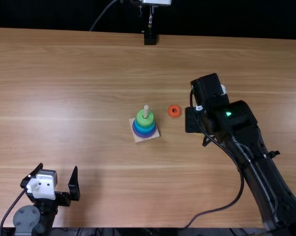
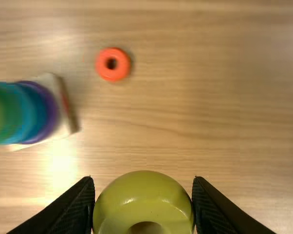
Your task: Build the Hanoi tower: stack the rings onto the peg from bottom to top in this color order: purple, dark blue, light blue, dark green, light green, yellow, orange.
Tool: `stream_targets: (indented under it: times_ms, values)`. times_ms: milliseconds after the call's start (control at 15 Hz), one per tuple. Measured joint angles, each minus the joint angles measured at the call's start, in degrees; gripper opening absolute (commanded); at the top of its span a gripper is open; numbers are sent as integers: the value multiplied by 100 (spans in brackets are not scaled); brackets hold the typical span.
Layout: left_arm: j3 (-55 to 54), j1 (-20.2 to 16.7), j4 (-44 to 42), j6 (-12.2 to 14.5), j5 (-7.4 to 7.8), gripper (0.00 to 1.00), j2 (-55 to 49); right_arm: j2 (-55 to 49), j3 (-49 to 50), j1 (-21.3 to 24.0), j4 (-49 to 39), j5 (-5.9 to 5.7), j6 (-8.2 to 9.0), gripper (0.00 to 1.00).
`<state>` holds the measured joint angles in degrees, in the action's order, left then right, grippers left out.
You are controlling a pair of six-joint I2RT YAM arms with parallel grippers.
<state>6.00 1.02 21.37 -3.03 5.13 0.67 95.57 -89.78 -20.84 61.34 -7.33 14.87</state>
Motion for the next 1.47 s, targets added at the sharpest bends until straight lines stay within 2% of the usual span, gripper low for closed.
stream_targets:
  times_ms: [200,467,800,1067,1467]
  values:
    - [0,0,-2,0,2,100,0,83,-581,-533,48,0,0,2]
    - [0,0,-4,0,0,100,0,1003,-1711,-782,531,0,0,2]
    - [0,0,-2,0,2,100,0,1517,-2555,-1217,553,4,0,0]
    - [0,2,-4,2,0,100,0,1764,-3032,-1255,553,-2,0,0]
    - [0,2,-2,0,2,100,0,2070,-3215,-1360,570,2,2,0]
